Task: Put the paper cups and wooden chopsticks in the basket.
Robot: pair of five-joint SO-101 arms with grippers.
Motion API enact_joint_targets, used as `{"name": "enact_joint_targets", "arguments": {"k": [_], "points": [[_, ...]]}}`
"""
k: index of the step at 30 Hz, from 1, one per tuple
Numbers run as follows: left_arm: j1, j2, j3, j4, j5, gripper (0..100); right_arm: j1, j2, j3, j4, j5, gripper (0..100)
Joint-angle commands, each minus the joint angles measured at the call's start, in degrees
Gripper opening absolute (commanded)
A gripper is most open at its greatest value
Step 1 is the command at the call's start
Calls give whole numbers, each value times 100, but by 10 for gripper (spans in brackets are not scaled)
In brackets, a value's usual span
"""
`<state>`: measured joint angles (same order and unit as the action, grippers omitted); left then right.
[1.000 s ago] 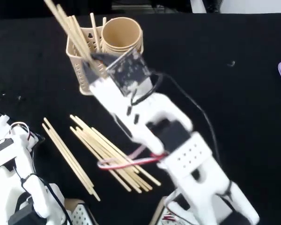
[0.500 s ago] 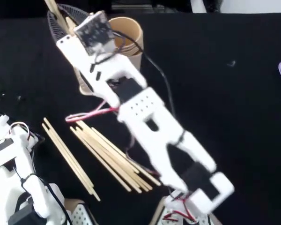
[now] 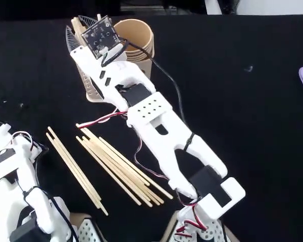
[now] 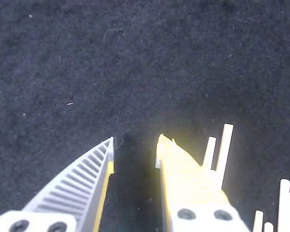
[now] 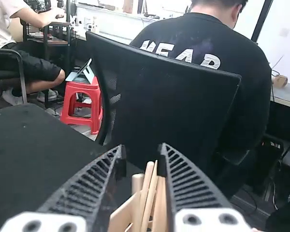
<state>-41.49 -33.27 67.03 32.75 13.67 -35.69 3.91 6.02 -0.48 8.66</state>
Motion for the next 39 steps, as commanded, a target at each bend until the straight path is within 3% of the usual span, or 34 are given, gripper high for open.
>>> {"name": "enact_joint_targets", "arguments": {"k": [1, 4, 11, 14, 19, 23, 27, 31, 36, 39], "points": [[66, -114, -251, -114, 9, 145, 97, -813, -57, 26, -35, 96], [66, -114, -251, -114, 9, 145, 88, -1516, -57, 1029, -35, 96], [66, -114, -251, -114, 9, 145, -79, -3442, 760, 4958, -26, 98], [66, -114, -251, -114, 9, 145, -229, -4084, 1701, 5758, -35, 99], [31, -114, -251, -114, 9, 145, -914, -4875, 3864, 5459, -35, 100], [31, -114, -251, -114, 9, 145, -1591, -4998, 5508, 4202, -44, 100], [31, -114, -251, -114, 9, 145, -1618, -4699, 6457, 2989, -44, 100], [31, -114, -251, -114, 9, 145, -1442, -4022, 6536, 2716, -35, 106], [31, -114, -251, -114, 9, 145, -1319, -2809, 5965, 2989, 0, 204], [31, -114, -251, -114, 9, 145, -1301, -2255, 5552, 3147, 9, 196]]}}
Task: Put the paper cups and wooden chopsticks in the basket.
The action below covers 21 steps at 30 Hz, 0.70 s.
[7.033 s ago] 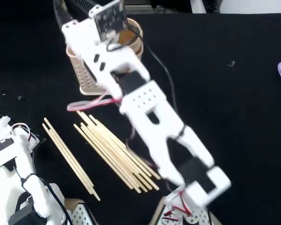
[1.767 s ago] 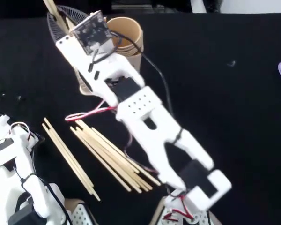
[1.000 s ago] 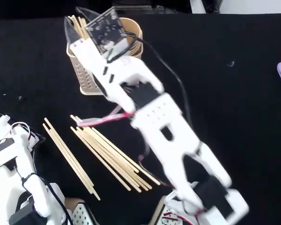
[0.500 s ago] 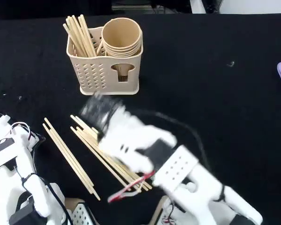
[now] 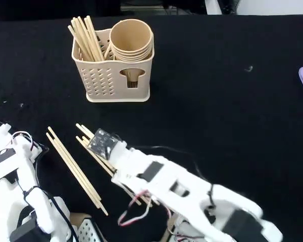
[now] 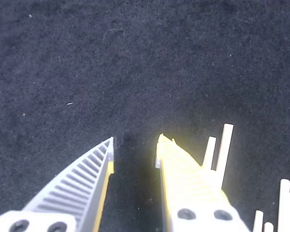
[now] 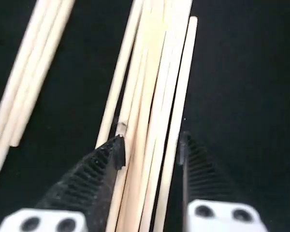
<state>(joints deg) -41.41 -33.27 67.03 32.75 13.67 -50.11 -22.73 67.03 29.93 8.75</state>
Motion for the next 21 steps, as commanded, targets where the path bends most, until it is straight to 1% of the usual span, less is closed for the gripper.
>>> {"name": "enact_joint_targets", "arguments": {"k": [1, 5, 7, 8, 12, 14, 17, 21], "points": [[22, -114, -251, -114, 9, 145, 149, 532, -646, 105, 0, 176], [22, -114, -251, -114, 9, 145, 176, 637, -822, 105, 9, 5], [22, -114, -251, -114, 9, 145, 343, 523, -804, 105, 9, 25], [22, -114, -251, -114, 9, 145, 484, 435, -796, 105, 9, 11], [22, -114, -251, -114, 9, 145, 1222, 22, -734, 114, 26, 11], [22, -114, -251, -114, 9, 145, 1512, -189, -637, 114, 246, 11], [31, -114, -251, -114, 9, 145, 1705, -435, -426, 70, 501, 11], [48, -114, -251, -114, 9, 145, 1679, -664, -251, 70, 519, 11]]}}
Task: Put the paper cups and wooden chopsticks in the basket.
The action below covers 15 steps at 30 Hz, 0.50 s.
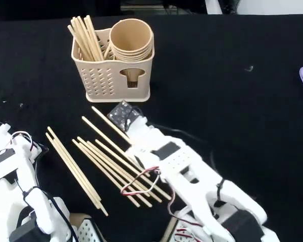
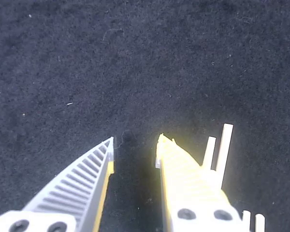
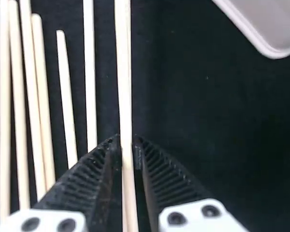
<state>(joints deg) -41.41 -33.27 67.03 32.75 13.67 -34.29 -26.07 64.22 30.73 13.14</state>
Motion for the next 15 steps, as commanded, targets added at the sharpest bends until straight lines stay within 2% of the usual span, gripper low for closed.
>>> {"name": "enact_joint_targets", "arguments": {"k": [1, 10, 15], "points": [[48, -114, -251, -114, 9, 145, 97, -374, 57, -9, 79, 11], [57, -114, -251, -114, 9, 145, -18, -998, -242, 44, 44, 11], [57, -114, -251, -114, 9, 145, -484, -1895, -1710, 879, 44, 11]]}}
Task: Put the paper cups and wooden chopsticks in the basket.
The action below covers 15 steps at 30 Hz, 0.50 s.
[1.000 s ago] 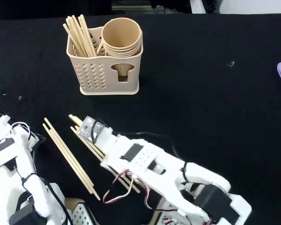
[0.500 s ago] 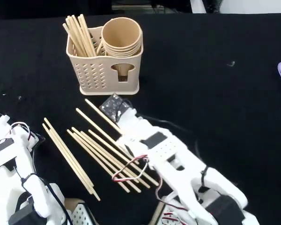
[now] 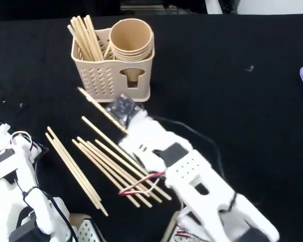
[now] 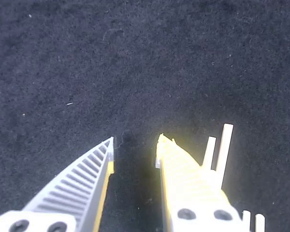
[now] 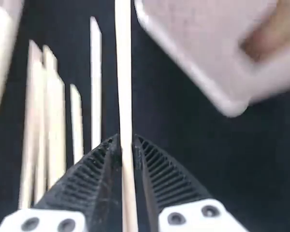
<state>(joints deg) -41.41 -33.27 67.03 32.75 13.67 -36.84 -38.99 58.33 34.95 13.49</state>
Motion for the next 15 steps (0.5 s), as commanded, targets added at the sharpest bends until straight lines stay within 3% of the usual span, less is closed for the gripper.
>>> {"name": "enact_joint_targets", "arguments": {"k": [1, 8, 15], "points": [[57, -114, -251, -114, 9, 145, -299, -725, -1508, 571, 9, 11], [57, -114, -251, -114, 9, 145, -387, -154, -3626, -44, 0, 11], [66, -114, -251, -114, 9, 145, -158, 1596, -4259, -2646, 0, 11]]}}
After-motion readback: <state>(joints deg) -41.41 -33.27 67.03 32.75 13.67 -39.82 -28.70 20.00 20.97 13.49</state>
